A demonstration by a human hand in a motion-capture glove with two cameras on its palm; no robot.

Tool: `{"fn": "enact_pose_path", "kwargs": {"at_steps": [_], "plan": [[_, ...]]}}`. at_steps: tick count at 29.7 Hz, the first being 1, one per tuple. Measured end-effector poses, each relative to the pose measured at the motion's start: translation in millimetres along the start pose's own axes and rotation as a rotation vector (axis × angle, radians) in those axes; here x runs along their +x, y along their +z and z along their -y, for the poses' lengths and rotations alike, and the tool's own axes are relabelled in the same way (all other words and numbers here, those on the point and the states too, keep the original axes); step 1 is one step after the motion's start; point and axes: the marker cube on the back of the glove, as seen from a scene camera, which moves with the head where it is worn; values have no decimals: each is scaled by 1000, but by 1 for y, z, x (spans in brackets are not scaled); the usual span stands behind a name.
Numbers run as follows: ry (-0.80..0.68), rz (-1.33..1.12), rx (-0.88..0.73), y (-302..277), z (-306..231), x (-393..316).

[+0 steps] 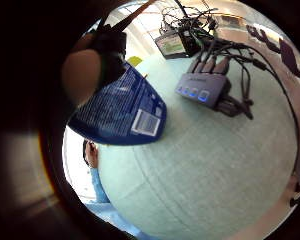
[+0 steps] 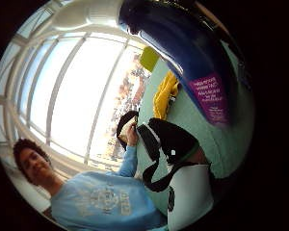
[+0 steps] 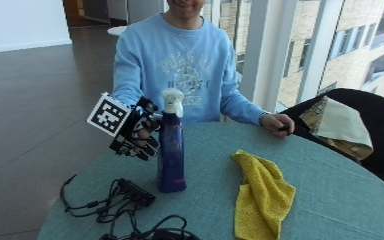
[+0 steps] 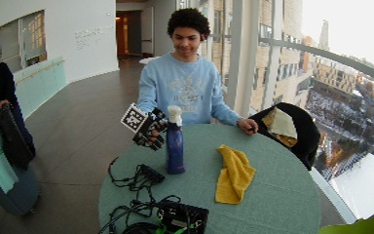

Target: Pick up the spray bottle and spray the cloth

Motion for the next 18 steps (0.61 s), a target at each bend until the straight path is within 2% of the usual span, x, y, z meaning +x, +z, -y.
{"fn": "enact_pose_path", "kwargs": {"at_steps": [4, 18], "plan": [[53, 103, 29, 12, 18, 3], [51, 242, 113, 32, 45, 3]]}}
